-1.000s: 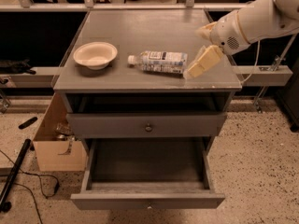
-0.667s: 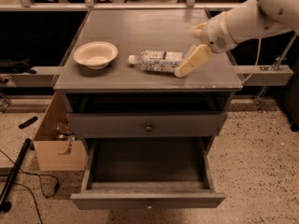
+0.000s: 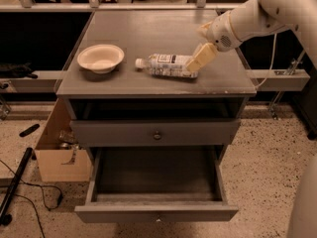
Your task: Place blue plastic bottle into middle drawer
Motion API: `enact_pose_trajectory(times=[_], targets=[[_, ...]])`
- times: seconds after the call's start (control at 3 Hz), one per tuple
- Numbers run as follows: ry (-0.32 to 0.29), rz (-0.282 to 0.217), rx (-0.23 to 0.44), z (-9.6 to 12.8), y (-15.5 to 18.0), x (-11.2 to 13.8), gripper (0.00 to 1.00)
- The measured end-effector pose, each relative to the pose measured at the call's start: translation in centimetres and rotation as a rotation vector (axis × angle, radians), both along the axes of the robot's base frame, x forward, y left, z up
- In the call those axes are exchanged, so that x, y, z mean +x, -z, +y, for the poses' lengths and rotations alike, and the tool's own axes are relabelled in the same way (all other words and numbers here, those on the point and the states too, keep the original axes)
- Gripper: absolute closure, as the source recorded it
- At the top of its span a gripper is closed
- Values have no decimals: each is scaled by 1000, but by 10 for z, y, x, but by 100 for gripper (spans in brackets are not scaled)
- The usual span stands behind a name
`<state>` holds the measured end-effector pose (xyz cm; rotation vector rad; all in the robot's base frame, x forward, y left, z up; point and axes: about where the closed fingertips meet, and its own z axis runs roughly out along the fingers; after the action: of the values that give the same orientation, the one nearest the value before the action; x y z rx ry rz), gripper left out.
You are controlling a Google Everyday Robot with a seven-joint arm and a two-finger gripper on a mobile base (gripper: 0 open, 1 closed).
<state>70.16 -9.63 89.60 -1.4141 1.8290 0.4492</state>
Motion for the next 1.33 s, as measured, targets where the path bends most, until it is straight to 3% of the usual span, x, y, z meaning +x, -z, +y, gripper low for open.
enact_pose_trajectory(times=[0.67,1.33], targets=[[8,24,-1,-2,17,12,0],[-23,60,15,22,40,15,0]])
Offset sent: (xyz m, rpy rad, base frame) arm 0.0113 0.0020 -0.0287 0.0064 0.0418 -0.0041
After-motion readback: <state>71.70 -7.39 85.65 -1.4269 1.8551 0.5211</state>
